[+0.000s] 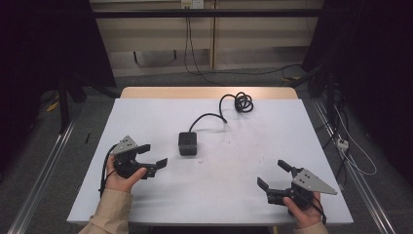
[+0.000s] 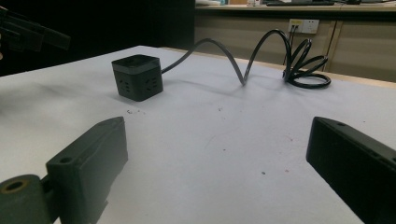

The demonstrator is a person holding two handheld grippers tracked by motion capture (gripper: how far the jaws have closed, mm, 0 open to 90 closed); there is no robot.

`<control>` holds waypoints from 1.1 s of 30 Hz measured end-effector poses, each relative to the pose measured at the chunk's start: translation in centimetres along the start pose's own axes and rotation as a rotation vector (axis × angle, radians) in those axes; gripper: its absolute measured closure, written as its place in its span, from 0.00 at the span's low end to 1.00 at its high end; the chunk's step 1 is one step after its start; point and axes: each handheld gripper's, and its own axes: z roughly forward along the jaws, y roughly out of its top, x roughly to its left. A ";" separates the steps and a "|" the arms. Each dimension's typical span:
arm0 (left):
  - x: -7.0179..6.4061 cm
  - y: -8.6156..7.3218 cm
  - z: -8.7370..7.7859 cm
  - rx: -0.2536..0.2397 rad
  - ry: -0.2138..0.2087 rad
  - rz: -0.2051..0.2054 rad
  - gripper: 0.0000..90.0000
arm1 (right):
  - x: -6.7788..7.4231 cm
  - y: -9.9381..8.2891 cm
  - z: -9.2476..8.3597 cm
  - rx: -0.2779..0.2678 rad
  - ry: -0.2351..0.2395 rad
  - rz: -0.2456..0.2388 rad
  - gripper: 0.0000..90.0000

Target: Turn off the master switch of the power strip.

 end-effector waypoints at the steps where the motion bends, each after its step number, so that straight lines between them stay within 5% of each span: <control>1: 0.0 -0.1 -0.1 -0.004 0.002 0.000 0.09 | 0.0 0.0 0.0 0.000 0.000 0.000 0.05; 33: 0.8 -2.5 -2.2 -0.001 0.014 0.000 0.07 | 0.0 0.0 -0.1 -0.001 -0.001 0.002 0.05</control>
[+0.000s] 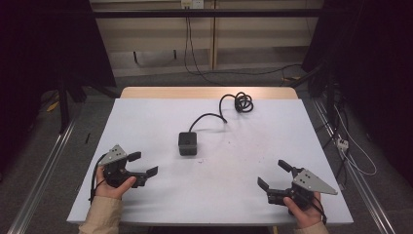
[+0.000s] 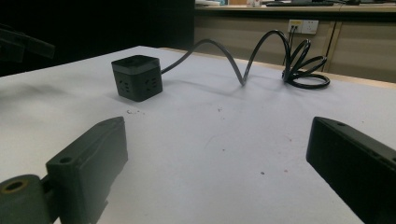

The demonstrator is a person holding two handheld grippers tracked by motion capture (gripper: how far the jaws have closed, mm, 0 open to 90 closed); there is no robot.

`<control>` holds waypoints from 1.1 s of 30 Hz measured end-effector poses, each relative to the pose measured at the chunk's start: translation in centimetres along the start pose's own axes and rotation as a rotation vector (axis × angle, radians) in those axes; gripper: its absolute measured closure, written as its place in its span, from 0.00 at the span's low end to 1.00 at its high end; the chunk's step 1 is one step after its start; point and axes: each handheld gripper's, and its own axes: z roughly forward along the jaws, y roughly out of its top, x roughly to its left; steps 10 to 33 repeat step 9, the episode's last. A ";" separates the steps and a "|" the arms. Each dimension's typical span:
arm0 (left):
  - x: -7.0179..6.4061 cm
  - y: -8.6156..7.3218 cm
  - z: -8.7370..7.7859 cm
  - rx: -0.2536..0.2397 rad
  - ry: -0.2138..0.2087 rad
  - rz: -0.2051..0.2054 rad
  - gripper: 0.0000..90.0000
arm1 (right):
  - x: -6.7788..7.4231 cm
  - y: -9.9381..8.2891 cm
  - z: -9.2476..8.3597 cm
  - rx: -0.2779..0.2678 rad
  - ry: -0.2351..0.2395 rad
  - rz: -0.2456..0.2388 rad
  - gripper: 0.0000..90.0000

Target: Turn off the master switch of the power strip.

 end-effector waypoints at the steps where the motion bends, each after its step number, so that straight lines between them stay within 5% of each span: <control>1: 0.0 -0.1 0.0 -0.004 0.002 -0.003 0.07 | 0.0 0.0 0.0 0.000 0.000 0.000 0.05; 33: 0.1 -0.2 0.1 0.003 0.011 0.003 0.07 | 0.1 0.0 0.1 0.004 0.005 -0.003 0.05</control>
